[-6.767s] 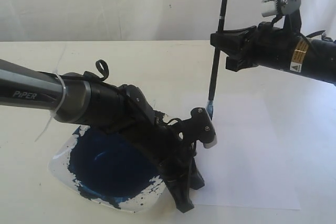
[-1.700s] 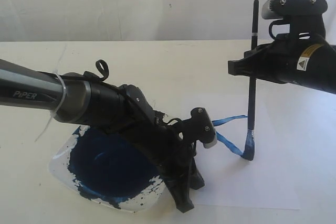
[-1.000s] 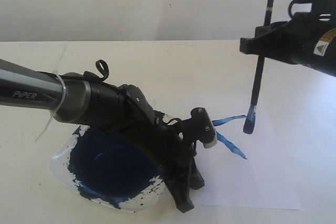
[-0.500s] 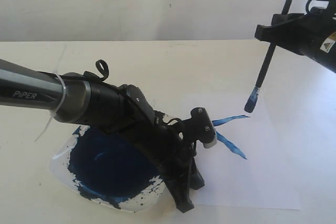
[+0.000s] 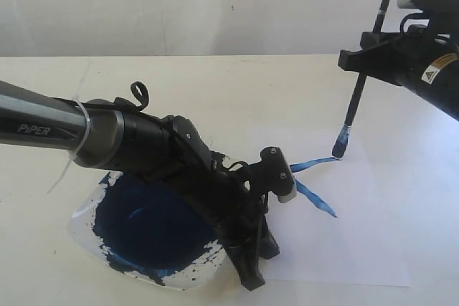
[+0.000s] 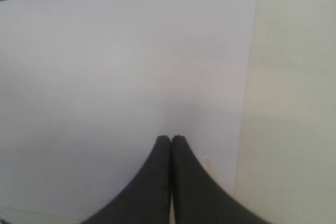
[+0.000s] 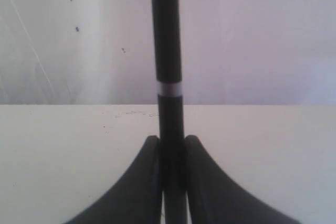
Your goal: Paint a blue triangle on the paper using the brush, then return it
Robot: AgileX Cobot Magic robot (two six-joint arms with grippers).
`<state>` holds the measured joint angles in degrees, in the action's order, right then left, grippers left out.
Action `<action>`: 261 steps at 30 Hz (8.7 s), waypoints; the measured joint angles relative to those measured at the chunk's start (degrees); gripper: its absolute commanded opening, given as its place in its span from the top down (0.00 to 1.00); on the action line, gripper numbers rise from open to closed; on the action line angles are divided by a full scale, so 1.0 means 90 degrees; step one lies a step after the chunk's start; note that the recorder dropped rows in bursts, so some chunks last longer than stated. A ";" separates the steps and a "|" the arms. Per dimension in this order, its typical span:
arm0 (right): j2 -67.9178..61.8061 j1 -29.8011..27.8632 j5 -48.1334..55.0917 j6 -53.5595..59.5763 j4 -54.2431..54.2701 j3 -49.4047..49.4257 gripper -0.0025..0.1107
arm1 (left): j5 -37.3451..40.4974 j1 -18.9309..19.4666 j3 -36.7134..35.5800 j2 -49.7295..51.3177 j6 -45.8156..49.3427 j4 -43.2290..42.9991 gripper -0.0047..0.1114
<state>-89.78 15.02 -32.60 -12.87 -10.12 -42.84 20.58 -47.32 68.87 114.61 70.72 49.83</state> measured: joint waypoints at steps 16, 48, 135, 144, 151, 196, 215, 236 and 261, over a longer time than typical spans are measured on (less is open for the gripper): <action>-0.0099 0.0000 -0.0035 0.0307 0.0285 0.0000 0.98 | 0.0000 0.0000 0.0000 0.0000 0.0000 0.0000 0.96; 0.0425 -0.0003 0.1658 -0.0408 0.0311 0.0000 0.98 | 0.0000 0.0000 0.0000 0.0000 0.0000 0.0000 0.96; 0.1135 0.0744 0.2859 -0.0737 0.0296 0.0000 0.98 | 0.0000 0.0000 0.0000 0.0000 0.0000 0.0000 0.96; 0.1141 0.0744 0.3203 -0.0737 0.0296 0.0000 0.98 | 0.0000 0.0000 0.0000 0.0000 0.0000 0.0000 0.96; 0.1334 0.0744 0.3585 -0.0624 0.0296 0.0000 0.98 | 0.0000 0.0000 0.0000 0.0000 0.0000 0.0000 0.96; 0.1464 0.0744 0.3517 -0.0438 0.0296 0.0000 0.98 | 0.0000 0.0000 0.0000 0.0000 0.0000 0.0000 0.96; 0.1126 0.0744 0.3062 -0.0226 0.0296 0.0000 0.98 | 0.0000 0.0000 0.0000 0.0000 0.0000 0.0000 0.96; 0.2526 0.0744 0.3411 -0.0107 0.0296 -0.0256 0.98 | 0.0024 0.0000 0.0000 -0.0822 0.0000 -0.0012 0.96; 0.3045 0.2091 0.3128 -0.3678 0.0334 -0.0256 0.98 | 0.2344 0.2435 -0.0505 -0.6781 -0.4427 -0.3999 0.96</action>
<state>-62.37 33.84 -4.45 -45.97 -7.11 -45.14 41.68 -25.40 64.32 53.59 30.88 13.84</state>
